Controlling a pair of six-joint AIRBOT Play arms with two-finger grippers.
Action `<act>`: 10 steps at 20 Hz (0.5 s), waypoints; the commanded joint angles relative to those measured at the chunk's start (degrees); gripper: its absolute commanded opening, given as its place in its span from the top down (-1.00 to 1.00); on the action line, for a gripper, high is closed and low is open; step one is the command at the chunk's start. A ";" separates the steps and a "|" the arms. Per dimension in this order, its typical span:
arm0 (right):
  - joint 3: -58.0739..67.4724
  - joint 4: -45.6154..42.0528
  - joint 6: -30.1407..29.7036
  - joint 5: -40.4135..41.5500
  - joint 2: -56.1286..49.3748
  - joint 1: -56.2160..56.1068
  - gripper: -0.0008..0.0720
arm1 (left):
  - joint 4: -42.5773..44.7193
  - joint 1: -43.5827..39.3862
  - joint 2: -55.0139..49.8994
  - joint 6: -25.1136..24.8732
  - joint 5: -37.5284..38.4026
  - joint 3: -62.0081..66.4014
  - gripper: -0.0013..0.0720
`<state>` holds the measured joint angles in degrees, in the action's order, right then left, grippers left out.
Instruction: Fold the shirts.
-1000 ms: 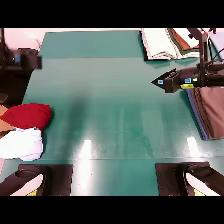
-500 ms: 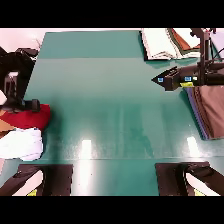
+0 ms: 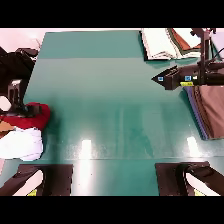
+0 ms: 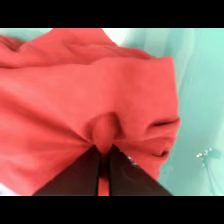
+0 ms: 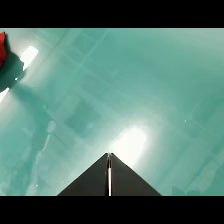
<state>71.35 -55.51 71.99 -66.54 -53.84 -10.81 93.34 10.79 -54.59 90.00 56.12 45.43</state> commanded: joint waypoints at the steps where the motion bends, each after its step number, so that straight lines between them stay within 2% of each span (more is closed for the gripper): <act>1: 1.90 0.44 0.00 1.49 0.02 -0.04 0.92 | -3.21 -0.79 1.66 -0.04 7.50 9.90 0.90; 4: 8.81 0.07 0.00 3.96 -0.02 0.07 0.92 | -4.92 -7.15 5.84 -0.44 9.66 25.33 0.90; 7: 15.52 -0.15 0.00 7.37 -0.07 1.44 0.92 | -6.40 -17.92 6.36 0.07 11.15 40.44 0.90; 10: 20.48 -0.11 0.00 8.07 -0.11 5.18 0.92 | -6.58 -28.98 6.19 1.68 8.31 46.40 0.90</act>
<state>87.02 -55.51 71.96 -60.31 -53.91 -8.19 87.50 -9.17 -48.73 90.15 65.43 84.09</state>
